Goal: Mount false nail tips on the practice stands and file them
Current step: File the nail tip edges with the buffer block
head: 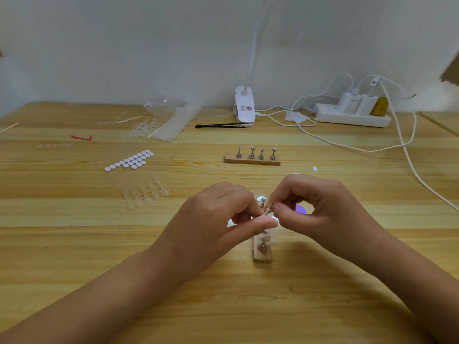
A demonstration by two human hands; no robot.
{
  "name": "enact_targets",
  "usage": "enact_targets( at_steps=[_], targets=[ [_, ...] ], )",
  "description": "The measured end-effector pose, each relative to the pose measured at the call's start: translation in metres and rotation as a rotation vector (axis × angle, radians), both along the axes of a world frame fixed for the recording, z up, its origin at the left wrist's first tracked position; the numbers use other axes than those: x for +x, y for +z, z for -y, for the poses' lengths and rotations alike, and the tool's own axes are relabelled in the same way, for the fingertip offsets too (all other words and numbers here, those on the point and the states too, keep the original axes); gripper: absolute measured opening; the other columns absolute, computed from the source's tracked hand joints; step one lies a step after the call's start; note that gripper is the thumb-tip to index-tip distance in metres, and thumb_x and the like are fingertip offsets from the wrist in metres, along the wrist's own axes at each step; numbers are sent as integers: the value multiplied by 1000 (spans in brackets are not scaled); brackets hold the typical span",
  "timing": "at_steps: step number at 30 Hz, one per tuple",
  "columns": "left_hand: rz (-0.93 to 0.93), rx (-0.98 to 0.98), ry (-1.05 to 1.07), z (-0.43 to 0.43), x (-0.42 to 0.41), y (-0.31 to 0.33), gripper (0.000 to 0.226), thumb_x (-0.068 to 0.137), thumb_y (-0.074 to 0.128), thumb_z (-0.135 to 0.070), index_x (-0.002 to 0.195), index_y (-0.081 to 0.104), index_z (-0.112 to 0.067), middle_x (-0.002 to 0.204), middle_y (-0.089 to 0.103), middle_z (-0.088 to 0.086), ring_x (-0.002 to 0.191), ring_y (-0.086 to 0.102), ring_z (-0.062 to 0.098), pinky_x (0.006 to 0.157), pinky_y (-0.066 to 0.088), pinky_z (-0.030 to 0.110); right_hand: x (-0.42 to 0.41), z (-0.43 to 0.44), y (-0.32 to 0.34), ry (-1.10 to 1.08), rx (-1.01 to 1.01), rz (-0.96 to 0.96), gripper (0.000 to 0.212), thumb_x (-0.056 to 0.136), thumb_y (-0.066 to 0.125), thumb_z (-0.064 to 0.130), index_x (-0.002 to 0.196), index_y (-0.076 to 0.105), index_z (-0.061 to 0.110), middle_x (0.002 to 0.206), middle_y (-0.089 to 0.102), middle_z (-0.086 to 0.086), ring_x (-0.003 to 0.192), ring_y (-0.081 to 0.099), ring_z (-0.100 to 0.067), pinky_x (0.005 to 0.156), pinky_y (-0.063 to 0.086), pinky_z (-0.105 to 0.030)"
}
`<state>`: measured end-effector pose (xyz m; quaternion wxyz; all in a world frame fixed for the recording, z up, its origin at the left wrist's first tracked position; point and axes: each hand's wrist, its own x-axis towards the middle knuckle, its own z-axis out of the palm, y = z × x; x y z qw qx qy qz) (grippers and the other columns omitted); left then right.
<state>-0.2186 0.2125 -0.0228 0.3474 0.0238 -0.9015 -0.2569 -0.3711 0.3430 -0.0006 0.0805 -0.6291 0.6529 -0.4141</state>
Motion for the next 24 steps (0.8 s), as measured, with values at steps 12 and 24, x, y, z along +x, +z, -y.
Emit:
enact_targets(
  at_steps=[12, 24],
  targets=[
    [-11, 36, -8, 0, 0, 0, 26, 88, 64, -38, 77, 66, -14, 70, 56, -12, 68, 51, 4, 66, 42, 16, -3, 0, 3, 40, 148, 386, 17, 88, 66, 2, 78, 74, 13, 73, 71, 3, 68, 61, -7, 64, 47, -19],
    [-21, 144, -11, 1, 0, 4, 20, 88, 63, -40, 78, 65, -22, 71, 58, -17, 70, 56, 5, 66, 41, 11, -6, 0, 6, 115, 140, 586, 11, 80, 66, 20, 80, 73, 12, 70, 69, 4, 62, 58, -2, 58, 44, -11]
  ],
)
